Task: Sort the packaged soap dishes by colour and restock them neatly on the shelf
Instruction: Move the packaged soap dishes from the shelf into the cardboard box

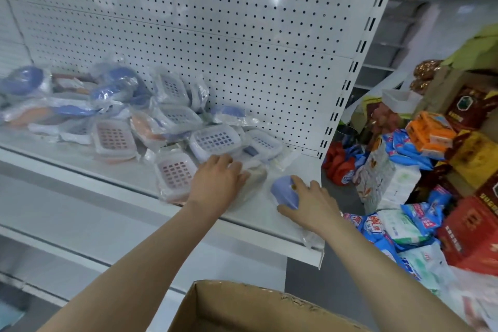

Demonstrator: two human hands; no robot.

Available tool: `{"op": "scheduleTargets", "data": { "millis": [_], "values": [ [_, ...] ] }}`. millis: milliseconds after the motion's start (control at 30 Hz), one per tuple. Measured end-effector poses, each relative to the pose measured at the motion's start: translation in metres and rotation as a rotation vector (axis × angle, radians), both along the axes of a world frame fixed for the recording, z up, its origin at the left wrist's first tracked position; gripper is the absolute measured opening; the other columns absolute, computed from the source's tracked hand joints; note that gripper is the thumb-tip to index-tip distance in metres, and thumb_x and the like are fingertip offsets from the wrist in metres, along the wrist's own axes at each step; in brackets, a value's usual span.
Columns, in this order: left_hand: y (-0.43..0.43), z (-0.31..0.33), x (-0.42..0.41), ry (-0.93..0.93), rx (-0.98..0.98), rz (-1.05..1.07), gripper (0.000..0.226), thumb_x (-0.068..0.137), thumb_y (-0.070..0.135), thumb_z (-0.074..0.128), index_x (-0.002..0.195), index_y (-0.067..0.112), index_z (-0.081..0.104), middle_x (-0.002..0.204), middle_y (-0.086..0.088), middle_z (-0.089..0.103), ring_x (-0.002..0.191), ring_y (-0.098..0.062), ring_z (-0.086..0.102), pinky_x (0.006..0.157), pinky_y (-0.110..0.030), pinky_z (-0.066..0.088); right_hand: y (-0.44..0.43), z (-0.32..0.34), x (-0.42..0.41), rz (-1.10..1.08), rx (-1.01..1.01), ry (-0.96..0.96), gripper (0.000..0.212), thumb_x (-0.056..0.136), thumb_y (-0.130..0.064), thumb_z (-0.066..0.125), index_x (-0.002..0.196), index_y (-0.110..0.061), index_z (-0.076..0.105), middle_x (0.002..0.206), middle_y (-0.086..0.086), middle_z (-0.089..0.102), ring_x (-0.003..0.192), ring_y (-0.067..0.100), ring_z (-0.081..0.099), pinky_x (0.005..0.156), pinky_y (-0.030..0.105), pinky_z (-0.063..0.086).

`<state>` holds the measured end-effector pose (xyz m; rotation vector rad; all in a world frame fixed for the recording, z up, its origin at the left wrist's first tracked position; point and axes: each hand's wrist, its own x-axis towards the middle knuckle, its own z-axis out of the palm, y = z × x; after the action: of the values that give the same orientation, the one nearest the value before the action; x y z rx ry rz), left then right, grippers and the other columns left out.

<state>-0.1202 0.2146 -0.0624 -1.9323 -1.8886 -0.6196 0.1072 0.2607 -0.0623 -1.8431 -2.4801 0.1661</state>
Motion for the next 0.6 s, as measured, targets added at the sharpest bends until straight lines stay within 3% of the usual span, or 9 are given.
{"op": "scheduleTargets", "data": {
  "millis": [33,100,200,233,300,400,600],
  "values": [
    [0.002,0.003,0.004,0.051,-0.012,0.004,0.020,0.082,0.029,0.062,0.091,0.013,0.069,0.082,-0.010,0.064,0.071,-0.034,0.061,0.052,-0.038,0.052,-0.001,-0.002,0.000,-0.015,0.012,0.017,0.075,0.084,-0.063,0.053,0.144,-0.030,0.024,0.129,0.009,0.046,0.117,0.034,0.047,0.094,0.043,0.046],
    [0.003,0.011,0.014,0.076,-0.107,0.029,0.032,0.081,0.018,0.068,0.112,0.016,0.062,0.093,-0.009,0.064,0.079,-0.033,0.064,0.058,-0.038,0.053,-0.004,-0.005,0.001,-0.049,0.043,0.063,0.076,0.085,-0.060,0.055,0.144,-0.023,0.026,0.128,0.009,0.049,0.117,0.032,0.048,0.093,0.041,0.046],
    [0.005,0.011,0.020,-0.007,-0.257,0.086,0.057,0.094,0.051,0.048,0.139,0.017,0.038,0.128,-0.010,0.054,0.115,-0.031,0.053,0.089,-0.039,0.046,-0.008,-0.005,0.005,-0.076,0.038,0.085,0.077,0.083,-0.059,0.058,0.142,-0.017,0.030,0.129,0.011,0.049,0.117,0.031,0.048,0.092,0.038,0.044],
    [0.005,0.009,0.020,-0.025,-0.291,0.086,0.070,0.090,0.059,0.049,0.143,0.016,0.032,0.133,-0.010,0.050,0.120,-0.031,0.050,0.094,-0.040,0.044,-0.010,-0.005,0.006,-0.080,0.020,0.073,0.078,0.083,-0.059,0.057,0.143,-0.018,0.029,0.130,0.011,0.048,0.118,0.032,0.047,0.092,0.039,0.043],
    [0.002,0.008,0.021,-0.015,-0.329,0.065,0.074,0.088,0.053,0.055,0.146,0.017,0.025,0.136,-0.010,0.046,0.121,-0.030,0.049,0.094,-0.039,0.045,-0.013,-0.004,0.008,-0.081,0.007,0.058,0.078,0.084,-0.059,0.056,0.145,-0.020,0.027,0.131,0.010,0.046,0.119,0.033,0.047,0.093,0.040,0.044],
    [-0.004,0.008,0.018,-0.151,-0.279,0.038,0.065,0.087,0.037,0.058,0.144,0.019,0.033,0.131,-0.008,0.051,0.113,-0.030,0.056,0.088,-0.038,0.048,-0.019,0.002,0.011,-0.079,0.069,0.053,0.077,0.083,-0.060,0.055,0.144,-0.021,0.030,0.129,0.009,0.047,0.117,0.032,0.048,0.090,0.039,0.046],
    [-0.055,0.019,0.029,-0.465,-0.070,-0.041,0.068,0.081,0.037,0.070,0.141,0.016,0.045,0.133,-0.010,0.055,0.116,-0.030,0.055,0.090,-0.036,0.044,-0.042,0.024,0.033,-0.071,0.249,0.108,0.078,0.081,-0.060,0.058,0.143,-0.019,0.032,0.124,0.011,0.047,0.113,0.034,0.048,0.087,0.041,0.044]
  ]
}}
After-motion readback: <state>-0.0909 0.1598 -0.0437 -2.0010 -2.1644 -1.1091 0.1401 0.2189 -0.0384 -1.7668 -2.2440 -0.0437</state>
